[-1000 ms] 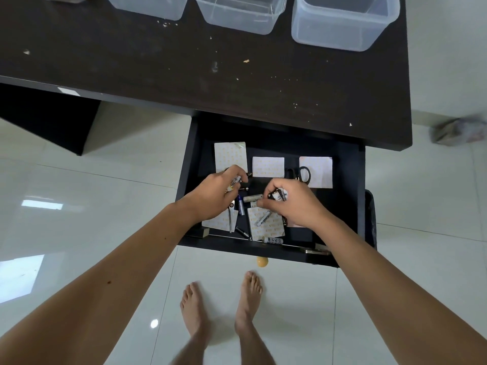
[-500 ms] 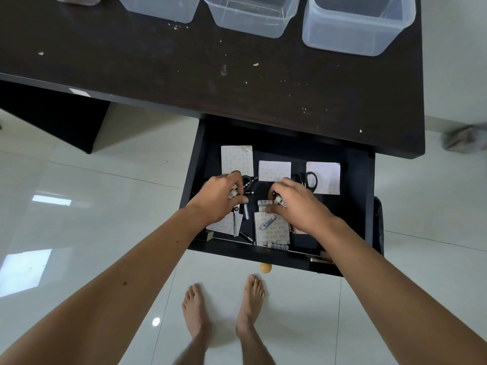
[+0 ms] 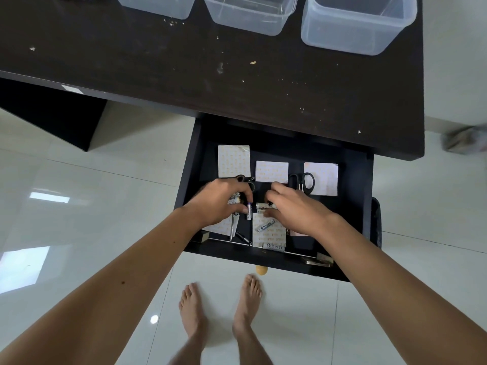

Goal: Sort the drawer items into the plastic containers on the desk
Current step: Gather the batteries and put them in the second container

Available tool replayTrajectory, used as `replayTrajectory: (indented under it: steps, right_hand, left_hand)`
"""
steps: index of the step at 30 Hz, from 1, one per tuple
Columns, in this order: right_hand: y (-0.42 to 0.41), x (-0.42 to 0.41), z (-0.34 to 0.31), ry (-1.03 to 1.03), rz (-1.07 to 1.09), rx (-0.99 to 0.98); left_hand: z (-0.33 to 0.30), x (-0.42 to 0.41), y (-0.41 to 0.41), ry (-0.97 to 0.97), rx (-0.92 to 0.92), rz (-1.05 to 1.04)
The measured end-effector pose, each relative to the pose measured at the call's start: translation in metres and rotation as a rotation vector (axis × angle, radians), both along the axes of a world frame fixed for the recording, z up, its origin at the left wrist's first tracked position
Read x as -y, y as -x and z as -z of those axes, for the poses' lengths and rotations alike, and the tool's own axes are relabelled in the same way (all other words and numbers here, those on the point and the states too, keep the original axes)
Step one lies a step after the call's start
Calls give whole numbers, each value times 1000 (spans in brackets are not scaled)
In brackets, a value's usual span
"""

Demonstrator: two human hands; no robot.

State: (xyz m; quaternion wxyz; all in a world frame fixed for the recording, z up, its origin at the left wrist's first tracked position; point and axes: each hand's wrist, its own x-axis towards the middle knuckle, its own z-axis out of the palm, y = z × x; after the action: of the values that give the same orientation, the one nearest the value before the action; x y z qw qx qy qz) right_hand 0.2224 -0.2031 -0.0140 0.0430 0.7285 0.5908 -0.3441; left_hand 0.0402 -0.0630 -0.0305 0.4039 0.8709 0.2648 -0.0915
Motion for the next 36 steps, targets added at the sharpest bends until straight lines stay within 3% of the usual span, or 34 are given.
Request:
replayTrajectory:
  steps: [4, 9, 14, 23, 28, 32, 34, 36]
  right_hand:
    - [-5, 5, 0, -64, 65, -71]
    - [-11, 21, -3, -158, 439, -314]
    - [-13, 33, -6, -73, 679, -743]
    - [-16, 40, -6, 87, 888, -1210]
    - [-22, 42, -4, 84, 888, -1260]
    - [-27, 40, -6, 55, 872, -1231]
    - [-26, 37, -9, 60, 833, -1144]
    - [-23, 34, -10, 29, 746, -927]
  left_hand:
    - [-5, 2, 1, -199, -55, 153]
    - [-12, 1, -4, -369, -74, 302]
    - [-10, 10, -9, -393, -98, 276]
    - [-1, 0, 0, -223, -64, 129]
    - [-5, 2, 2, 51, 69, -32]
    - [-8, 6, -1, 126, 109, -155]
    - [-6, 8, -2, 178, 98, -228]
    - [-6, 10, -3, 253, 106, -286]
